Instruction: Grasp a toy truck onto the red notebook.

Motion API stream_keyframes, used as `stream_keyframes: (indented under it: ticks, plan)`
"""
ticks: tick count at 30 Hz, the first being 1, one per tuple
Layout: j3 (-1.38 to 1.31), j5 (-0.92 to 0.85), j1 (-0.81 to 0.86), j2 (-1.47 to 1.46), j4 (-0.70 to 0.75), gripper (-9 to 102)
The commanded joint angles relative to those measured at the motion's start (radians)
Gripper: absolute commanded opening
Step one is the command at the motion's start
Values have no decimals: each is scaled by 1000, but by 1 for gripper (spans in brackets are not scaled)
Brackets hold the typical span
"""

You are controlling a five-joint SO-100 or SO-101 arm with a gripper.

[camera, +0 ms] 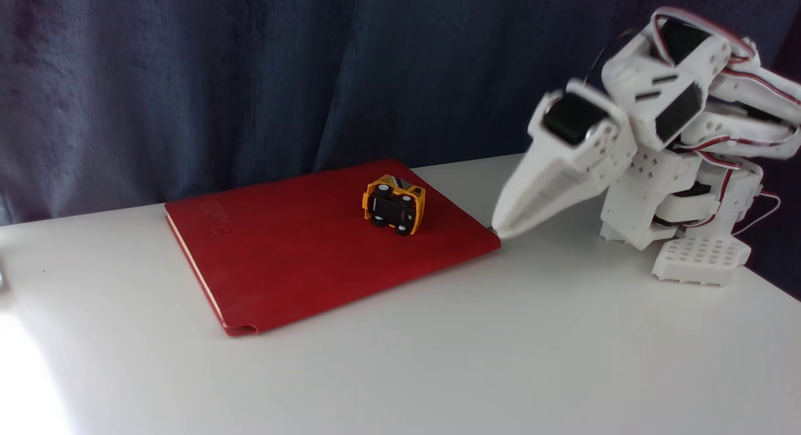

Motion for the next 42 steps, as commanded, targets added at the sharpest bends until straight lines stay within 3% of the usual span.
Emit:
stream_keyframes:
  ticks: [1,42]
  plan:
    - [9,18,9,32,5,0]
    - [60,84,-44,34,67,0]
